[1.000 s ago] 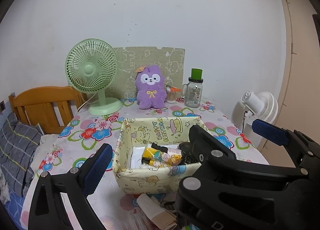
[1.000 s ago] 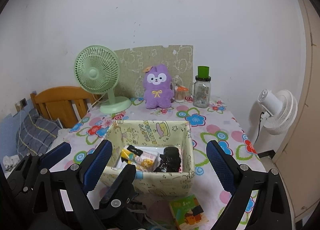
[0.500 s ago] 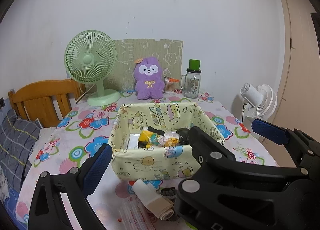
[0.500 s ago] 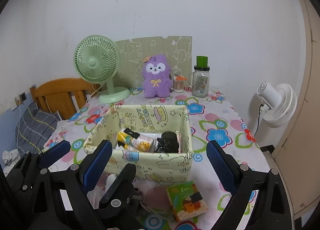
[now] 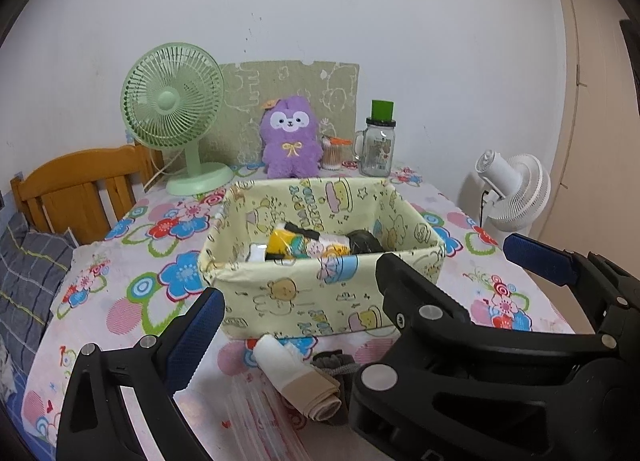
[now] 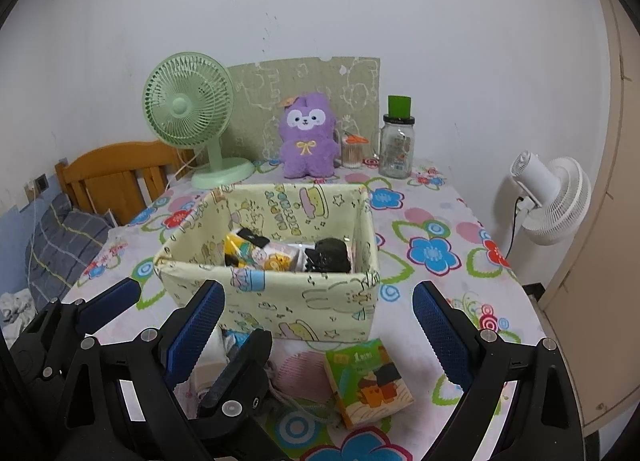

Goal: Organize soft objects
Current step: 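Withdraw both open tools from the box toward the remaining items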

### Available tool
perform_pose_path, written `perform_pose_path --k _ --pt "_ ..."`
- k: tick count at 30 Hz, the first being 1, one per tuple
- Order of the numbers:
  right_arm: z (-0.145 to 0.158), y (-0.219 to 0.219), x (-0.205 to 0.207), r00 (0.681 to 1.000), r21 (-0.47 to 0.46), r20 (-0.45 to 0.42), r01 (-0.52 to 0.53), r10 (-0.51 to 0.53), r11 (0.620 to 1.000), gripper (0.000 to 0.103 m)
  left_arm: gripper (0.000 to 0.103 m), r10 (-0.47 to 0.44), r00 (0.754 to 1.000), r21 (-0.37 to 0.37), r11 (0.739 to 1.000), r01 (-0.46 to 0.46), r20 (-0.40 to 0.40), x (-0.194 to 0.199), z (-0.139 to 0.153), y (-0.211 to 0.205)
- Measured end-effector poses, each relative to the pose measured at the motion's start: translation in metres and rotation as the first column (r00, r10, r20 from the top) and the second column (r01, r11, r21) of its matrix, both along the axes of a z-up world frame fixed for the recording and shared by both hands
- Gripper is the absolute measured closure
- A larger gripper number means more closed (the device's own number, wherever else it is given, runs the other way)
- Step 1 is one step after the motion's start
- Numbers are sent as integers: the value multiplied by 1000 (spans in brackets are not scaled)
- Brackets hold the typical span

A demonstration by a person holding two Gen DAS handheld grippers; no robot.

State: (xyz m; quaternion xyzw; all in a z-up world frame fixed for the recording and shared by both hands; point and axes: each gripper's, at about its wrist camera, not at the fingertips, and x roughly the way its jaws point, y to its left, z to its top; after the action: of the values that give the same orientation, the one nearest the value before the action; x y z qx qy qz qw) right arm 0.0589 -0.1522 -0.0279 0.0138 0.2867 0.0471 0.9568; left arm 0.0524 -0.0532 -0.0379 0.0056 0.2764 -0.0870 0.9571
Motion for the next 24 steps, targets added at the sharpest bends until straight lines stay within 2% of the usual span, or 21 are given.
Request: perform_pose_path --k 11,24 --pt "-21 -4 -2 999 9 -44 18 -18 1000 6 2 -6 999 9 1000 7 -37 -3 -19 -5" --pt "-42 -16 3 993 8 -104 59 -57 998 6 3 -42 993 -23 999 39 -113 4 -40 -14"
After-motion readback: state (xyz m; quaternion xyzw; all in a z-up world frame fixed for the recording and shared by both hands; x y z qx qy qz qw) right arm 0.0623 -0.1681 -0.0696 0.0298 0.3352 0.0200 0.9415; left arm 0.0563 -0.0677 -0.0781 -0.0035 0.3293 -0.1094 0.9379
